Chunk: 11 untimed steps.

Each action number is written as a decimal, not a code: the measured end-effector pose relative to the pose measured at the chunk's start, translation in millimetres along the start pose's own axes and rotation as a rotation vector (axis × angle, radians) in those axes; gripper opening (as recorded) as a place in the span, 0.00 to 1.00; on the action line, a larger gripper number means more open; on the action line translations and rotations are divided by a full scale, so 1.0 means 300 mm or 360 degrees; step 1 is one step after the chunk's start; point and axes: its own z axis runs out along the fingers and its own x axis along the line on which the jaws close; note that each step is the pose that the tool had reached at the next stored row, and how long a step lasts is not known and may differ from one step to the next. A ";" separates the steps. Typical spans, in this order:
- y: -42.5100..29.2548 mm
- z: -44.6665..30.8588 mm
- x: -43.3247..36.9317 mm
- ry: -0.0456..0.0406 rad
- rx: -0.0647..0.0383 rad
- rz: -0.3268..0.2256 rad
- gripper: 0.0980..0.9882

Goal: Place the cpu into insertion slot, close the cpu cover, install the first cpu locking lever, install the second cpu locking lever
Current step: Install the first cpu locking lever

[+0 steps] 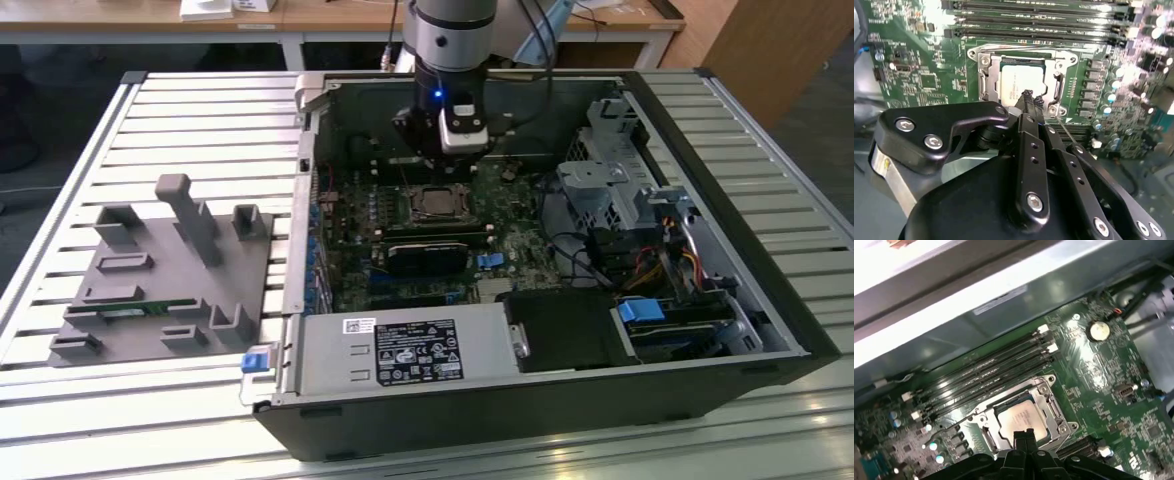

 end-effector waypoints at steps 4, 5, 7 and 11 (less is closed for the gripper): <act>0.000 0.000 0.000 0.0001 -0.0001 -0.0113 0.01; 0.000 0.000 0.000 0.0001 -0.0001 -0.0142 0.01; 0.000 0.000 0.000 0.0001 -0.0001 -0.0201 0.01; 0.000 0.001 0.000 0.0002 -0.0002 -0.0314 0.01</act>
